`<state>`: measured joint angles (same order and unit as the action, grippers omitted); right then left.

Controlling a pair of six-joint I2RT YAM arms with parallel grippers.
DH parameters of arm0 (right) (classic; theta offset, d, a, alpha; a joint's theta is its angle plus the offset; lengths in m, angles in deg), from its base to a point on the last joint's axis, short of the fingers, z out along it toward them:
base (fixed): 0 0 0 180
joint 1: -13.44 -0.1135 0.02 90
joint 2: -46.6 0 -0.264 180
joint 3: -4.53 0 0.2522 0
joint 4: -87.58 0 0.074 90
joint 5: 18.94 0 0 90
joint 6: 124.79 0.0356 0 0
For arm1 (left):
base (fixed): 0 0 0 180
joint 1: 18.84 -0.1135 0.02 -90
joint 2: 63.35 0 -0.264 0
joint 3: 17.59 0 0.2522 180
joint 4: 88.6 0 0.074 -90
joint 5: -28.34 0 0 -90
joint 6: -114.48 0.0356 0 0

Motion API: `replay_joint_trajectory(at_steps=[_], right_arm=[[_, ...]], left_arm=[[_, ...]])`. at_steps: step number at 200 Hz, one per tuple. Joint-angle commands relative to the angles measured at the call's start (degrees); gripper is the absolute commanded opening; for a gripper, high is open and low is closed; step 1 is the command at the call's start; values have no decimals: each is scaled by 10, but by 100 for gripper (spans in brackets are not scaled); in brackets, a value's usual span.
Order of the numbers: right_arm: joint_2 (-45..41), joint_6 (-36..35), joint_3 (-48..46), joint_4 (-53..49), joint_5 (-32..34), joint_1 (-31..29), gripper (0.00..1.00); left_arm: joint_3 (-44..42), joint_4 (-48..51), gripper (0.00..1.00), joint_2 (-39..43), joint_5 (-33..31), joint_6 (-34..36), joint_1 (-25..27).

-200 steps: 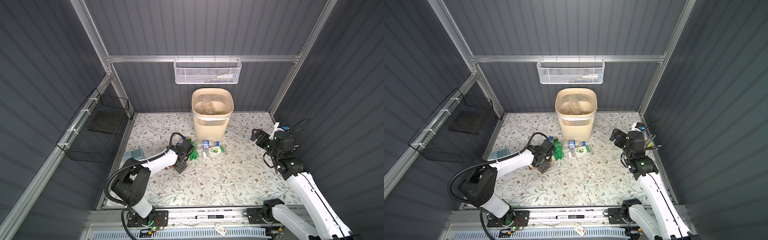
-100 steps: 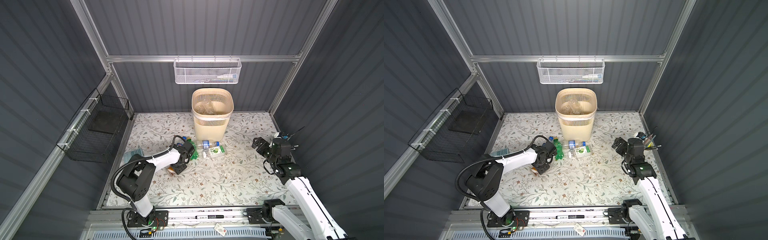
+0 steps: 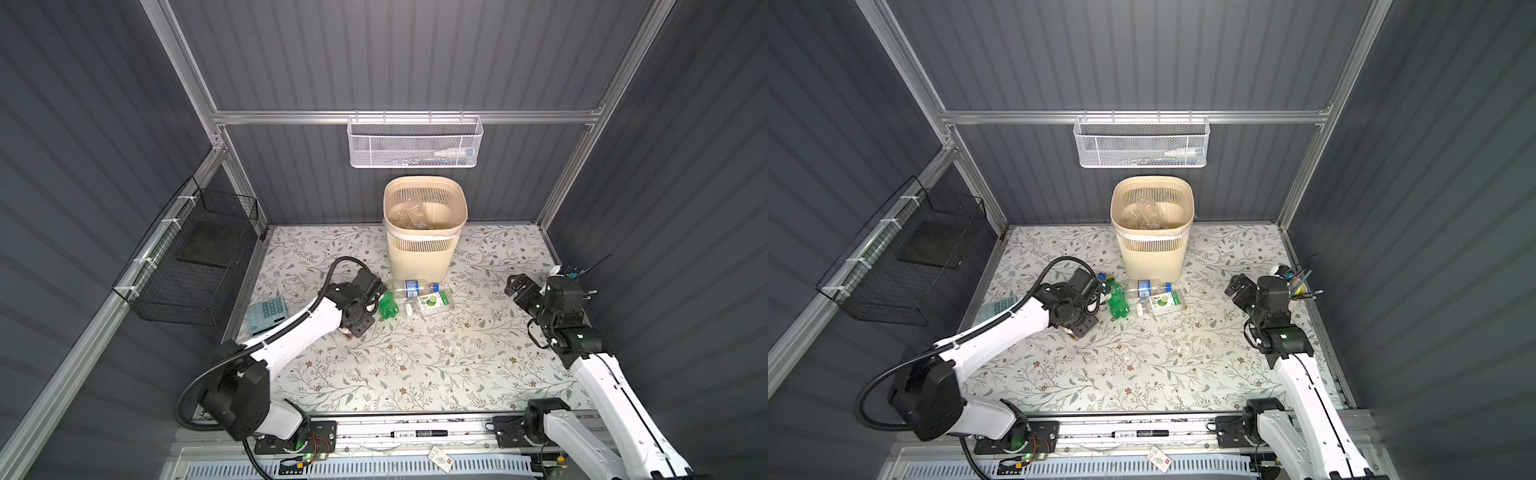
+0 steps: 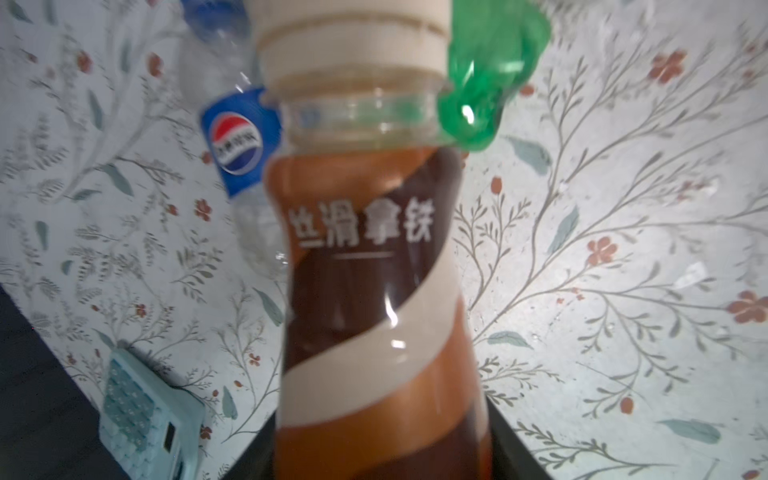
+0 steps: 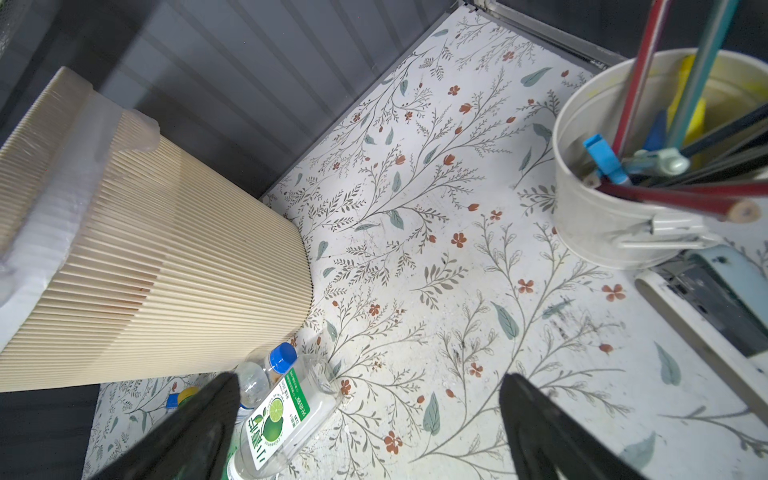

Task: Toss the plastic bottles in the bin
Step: 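Lift the Nescafe bottle over the bin and open the left gripper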

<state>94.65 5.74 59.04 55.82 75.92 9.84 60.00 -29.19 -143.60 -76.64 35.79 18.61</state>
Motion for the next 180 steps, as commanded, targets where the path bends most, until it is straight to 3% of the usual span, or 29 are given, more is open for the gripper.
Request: replay_joint_trajectory(at_steps=[1,30,62,87,105,130,155,170,180], right_arm=[[-5,1,-4,5,-5,6,99],[-14,-2,-3,3,-11,20,99],[-32,1,-10,-3,-11,34,99],[-50,8,-19,-4,-12,47,99],[-59,11,-21,-4,-14,55,99],[-62,16,-19,0,-28,62,99],[-57,17,-16,2,-50,63,99],[-56,17,-14,-6,-55,63,99],[-59,17,-11,-16,-52,63,99]], left_arm=[[54,-11,41,56,-18,-13,2],[135,-76,42,107,-67,0,2],[164,-267,45,157,-88,12,1],[152,-438,47,161,-51,18,1],[195,-494,48,110,-11,13,1],[309,-475,51,-30,46,-14,1],[512,-301,53,-210,144,-63,0],[597,-234,62,-273,174,-89,1],[602,-232,77,-277,172,-98,1]])
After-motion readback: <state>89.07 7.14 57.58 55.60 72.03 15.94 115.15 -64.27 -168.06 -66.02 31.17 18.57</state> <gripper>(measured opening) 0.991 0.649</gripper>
